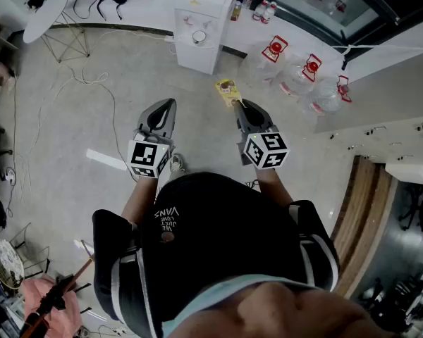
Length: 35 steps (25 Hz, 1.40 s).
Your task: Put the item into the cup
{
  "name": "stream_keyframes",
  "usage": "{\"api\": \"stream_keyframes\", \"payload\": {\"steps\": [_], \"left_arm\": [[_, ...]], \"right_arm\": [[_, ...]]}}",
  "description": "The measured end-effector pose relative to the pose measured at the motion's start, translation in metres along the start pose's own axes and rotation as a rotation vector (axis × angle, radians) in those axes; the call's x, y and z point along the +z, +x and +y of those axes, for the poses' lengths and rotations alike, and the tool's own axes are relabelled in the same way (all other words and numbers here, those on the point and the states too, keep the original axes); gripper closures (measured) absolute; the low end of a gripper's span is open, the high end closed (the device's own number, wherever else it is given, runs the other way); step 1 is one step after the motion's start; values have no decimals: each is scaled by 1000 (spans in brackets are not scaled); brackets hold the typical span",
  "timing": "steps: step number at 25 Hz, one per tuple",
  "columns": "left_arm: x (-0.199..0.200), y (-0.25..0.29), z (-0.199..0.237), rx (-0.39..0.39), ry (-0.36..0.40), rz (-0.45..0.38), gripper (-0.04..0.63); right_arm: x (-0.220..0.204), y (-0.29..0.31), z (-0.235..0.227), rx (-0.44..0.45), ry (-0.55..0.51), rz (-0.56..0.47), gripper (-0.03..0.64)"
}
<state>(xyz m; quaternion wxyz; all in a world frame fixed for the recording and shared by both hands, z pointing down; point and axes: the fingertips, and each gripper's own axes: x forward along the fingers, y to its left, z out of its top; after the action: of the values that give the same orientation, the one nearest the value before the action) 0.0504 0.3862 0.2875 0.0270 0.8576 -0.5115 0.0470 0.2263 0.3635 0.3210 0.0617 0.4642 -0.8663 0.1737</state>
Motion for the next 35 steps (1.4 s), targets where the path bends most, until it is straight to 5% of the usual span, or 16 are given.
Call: {"api": "stream_keyframes", "payload": {"steps": [20, 35], "left_arm": [[-43, 42, 136, -226, -62, 75, 574], [-64, 205, 169, -135, -31, 106, 574]], "right_arm": [[-11, 124, 18, -208, 98, 40, 555], [16, 242, -114, -141, -25, 162, 557]]}}
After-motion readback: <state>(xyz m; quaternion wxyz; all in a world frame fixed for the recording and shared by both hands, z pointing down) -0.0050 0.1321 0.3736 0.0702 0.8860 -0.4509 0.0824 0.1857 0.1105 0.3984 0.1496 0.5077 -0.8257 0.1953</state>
